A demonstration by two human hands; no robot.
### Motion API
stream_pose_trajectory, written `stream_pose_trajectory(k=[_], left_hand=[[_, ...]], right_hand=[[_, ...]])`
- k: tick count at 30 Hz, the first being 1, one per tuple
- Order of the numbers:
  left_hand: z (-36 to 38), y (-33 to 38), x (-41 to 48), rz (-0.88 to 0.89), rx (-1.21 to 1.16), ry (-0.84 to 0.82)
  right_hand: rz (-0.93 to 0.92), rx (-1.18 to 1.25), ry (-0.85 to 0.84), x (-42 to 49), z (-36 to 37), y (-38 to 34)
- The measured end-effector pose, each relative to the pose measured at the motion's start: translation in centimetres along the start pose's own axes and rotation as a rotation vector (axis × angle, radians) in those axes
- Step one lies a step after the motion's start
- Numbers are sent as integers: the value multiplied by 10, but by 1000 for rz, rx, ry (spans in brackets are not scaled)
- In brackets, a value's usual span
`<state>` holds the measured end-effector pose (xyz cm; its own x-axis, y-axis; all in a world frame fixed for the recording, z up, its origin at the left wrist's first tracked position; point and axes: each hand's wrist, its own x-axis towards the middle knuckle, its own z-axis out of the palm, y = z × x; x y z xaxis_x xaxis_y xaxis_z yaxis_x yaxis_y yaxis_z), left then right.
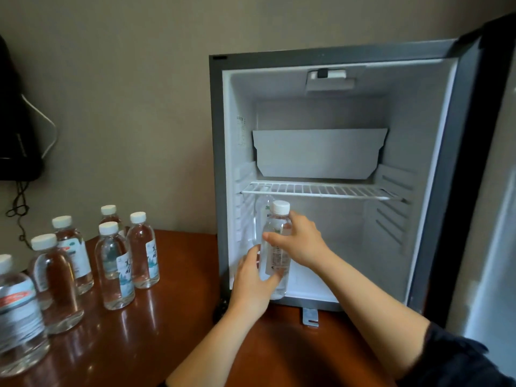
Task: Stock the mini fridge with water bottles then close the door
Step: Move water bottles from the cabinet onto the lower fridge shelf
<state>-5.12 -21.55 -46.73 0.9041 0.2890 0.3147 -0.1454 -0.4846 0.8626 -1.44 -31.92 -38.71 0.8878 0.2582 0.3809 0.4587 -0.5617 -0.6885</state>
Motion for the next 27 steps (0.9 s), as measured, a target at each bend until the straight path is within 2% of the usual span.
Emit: stream_pose_trajectory(k=[5, 11, 27], left_hand=[[9, -5, 1, -65, -19, 33], [14, -12, 12, -114, -77, 60], [25, -24, 57, -90, 101, 0]], right_hand=[[21, -49, -32, 15, 15, 5], [38, 13, -30, 34, 30, 9], [118, 2, -28, 97, 50, 12]])
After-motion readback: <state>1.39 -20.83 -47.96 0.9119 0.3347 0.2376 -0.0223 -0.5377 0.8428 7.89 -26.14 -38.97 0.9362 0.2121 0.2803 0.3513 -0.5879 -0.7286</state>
